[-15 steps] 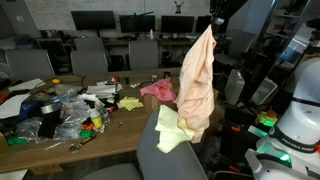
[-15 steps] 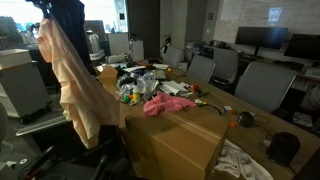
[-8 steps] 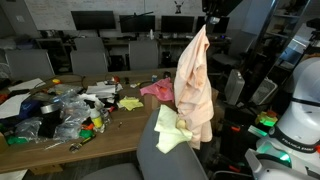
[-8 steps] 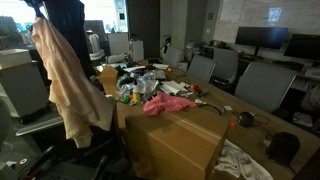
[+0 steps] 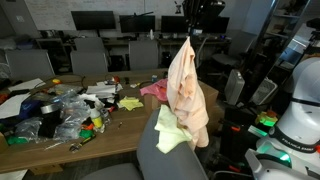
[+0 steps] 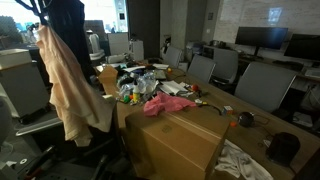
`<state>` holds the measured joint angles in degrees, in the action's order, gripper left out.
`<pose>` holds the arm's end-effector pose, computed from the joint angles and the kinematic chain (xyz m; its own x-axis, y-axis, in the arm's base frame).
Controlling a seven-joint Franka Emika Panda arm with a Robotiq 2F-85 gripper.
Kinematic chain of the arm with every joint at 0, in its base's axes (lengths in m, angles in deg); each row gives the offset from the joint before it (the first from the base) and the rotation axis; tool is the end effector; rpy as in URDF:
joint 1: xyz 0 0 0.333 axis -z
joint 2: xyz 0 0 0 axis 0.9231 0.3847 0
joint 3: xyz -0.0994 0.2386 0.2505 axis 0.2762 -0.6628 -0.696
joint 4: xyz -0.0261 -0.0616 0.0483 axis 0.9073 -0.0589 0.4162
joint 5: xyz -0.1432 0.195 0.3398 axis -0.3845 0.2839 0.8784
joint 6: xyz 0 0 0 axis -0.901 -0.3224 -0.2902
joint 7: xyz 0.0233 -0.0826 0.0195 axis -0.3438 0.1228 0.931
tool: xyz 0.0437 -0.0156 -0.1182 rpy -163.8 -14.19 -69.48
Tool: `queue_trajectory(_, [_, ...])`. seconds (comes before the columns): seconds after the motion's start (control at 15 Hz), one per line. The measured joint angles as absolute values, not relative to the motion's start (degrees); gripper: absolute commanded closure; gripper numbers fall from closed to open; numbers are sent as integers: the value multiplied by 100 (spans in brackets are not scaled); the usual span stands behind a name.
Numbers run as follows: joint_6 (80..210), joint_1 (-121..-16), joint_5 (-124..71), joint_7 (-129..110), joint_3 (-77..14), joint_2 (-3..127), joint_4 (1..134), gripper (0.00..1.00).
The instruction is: Put the three towels on the headrest of the grey chair
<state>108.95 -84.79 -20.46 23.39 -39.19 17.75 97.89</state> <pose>0.3826 0.1601 0.6162 0.6577 0.7500 0.0701 0.7509 -0.6602 0.0193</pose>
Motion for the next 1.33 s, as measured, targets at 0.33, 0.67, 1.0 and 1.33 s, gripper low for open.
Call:
queue_trajectory(0.33, [10765, -8434, -2046, 2206, -3973, 2557, 9406, 100])
queue_trajectory(0.67, [10546, -8334, -2046, 2032, -4031, 3162, 8938, 100])
queue_trajectory(1.0, [10409, -8281, -1978, 2004, -4056, 3466, 8587, 100])
queue_trajectory(1.33, [10397, -8281, -1837, 2001, -4184, 3753, 8449, 100])
